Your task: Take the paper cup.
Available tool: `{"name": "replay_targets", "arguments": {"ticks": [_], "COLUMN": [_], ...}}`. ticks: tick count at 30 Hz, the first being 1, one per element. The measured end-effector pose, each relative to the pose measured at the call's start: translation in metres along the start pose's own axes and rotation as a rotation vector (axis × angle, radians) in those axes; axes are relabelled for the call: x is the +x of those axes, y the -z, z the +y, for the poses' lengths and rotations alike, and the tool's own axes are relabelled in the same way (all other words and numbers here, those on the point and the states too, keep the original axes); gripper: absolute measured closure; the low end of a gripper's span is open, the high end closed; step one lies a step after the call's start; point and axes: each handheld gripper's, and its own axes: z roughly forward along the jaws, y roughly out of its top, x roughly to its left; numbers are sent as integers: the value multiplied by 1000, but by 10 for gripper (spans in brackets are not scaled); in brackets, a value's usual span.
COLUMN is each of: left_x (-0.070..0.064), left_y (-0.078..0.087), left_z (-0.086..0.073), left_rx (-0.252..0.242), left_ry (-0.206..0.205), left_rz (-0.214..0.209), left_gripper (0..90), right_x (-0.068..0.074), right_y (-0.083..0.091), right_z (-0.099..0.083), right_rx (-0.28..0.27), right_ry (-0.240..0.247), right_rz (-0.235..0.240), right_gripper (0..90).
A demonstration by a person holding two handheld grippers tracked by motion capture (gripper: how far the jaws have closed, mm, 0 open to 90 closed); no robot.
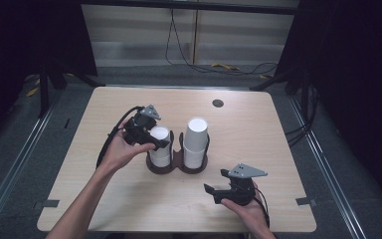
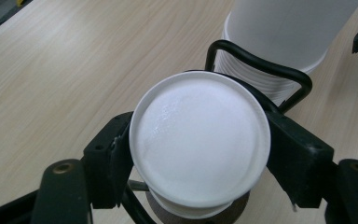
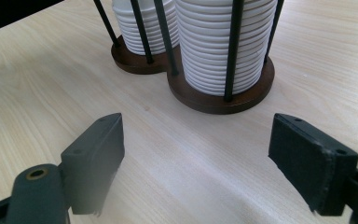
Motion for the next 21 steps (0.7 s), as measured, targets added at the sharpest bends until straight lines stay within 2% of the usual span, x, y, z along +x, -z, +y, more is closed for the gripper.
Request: {"name": "replay_targets", "arguments": {"ticks": [6, 10, 14, 21], "left_x": [0, 0, 1, 0], "left_y": [-4, -8, -9, -9], "left_z": [1, 0, 0, 1], "left_rx": [26, 34, 44, 47], "left_ry": [-10, 10, -2, 12], "left_rz": [6, 1, 4, -2], "left_gripper": [292, 286, 281, 298], "right_x": [1, 0, 0, 0], "right_y": [1, 1, 1, 0], "right_z": [0, 0, 0, -1], "right_rx": [-8, -10, -9, 3], "right_ry": [6, 8, 4, -3], "right_rz": [-9, -3, -5, -4], "right_gripper": [183, 183, 183, 183]}}
